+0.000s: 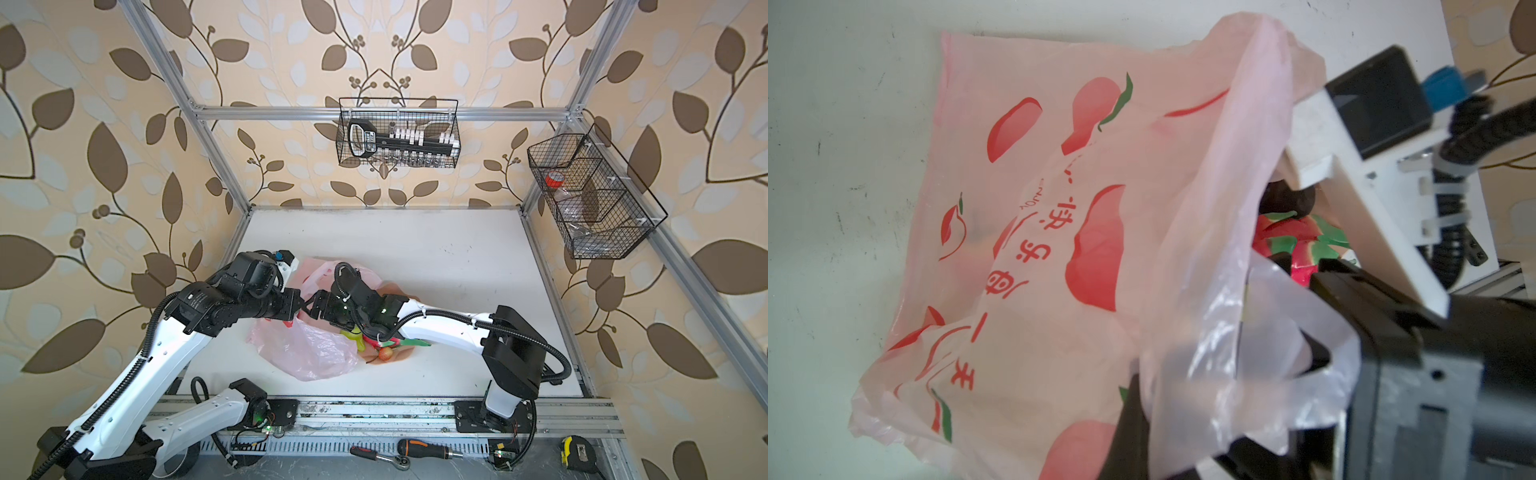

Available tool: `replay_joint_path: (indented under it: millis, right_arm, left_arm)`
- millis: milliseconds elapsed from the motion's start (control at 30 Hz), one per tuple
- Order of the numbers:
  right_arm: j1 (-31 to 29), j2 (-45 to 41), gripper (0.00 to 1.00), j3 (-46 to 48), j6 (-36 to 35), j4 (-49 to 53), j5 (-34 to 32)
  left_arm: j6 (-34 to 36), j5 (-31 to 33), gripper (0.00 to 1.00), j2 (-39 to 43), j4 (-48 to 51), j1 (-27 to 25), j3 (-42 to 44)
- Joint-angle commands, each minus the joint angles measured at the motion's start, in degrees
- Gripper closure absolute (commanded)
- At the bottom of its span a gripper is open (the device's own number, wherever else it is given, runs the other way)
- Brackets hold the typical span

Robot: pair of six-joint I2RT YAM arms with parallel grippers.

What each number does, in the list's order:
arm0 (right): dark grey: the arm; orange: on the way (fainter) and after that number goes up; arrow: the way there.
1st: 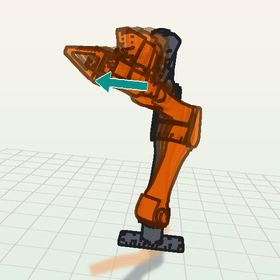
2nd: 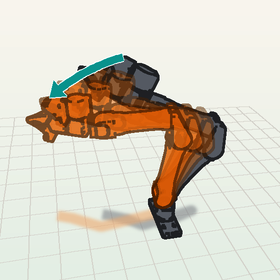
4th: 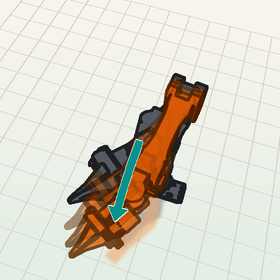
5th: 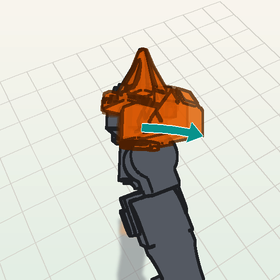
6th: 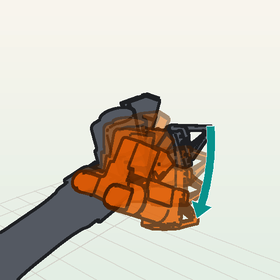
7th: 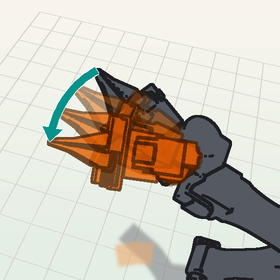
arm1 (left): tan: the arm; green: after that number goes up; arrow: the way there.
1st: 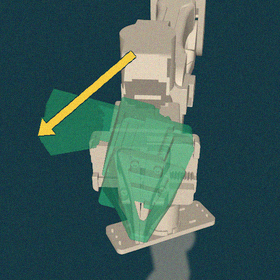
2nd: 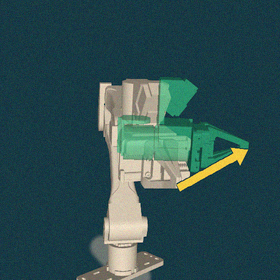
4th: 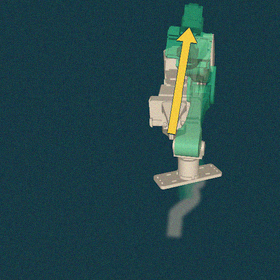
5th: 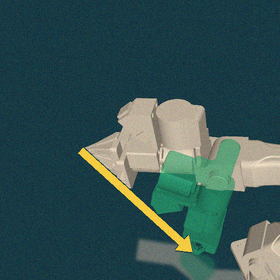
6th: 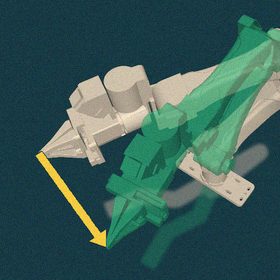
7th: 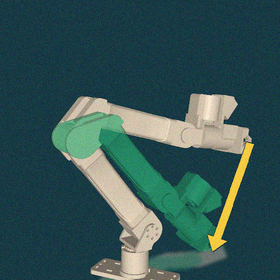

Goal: Place the fruits into the plastic bag
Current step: 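Withdraw the right gripper from the bag and lower it over the plate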

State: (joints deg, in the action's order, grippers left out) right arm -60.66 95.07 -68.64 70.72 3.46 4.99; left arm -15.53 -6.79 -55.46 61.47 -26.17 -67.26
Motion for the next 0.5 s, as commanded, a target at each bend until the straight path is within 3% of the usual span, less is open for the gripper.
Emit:
replay_joint_path:
  millis: [0, 467]
  right_arm:
    - [-0.59, -2.26, 0.14, -1.14, -4.6, 8.61, -4.33]
    - [-2.26, -3.81, 0.15, -6.32, -16.1, 24.07, -13.06]
  left_arm:
    - [0.26, 1.77, 0.99, 1.12, 0.84, 0.25, -0.74]
    - [1.57, 2.5, 0.99, 1.45, 2.06, 0.25, -0.86]
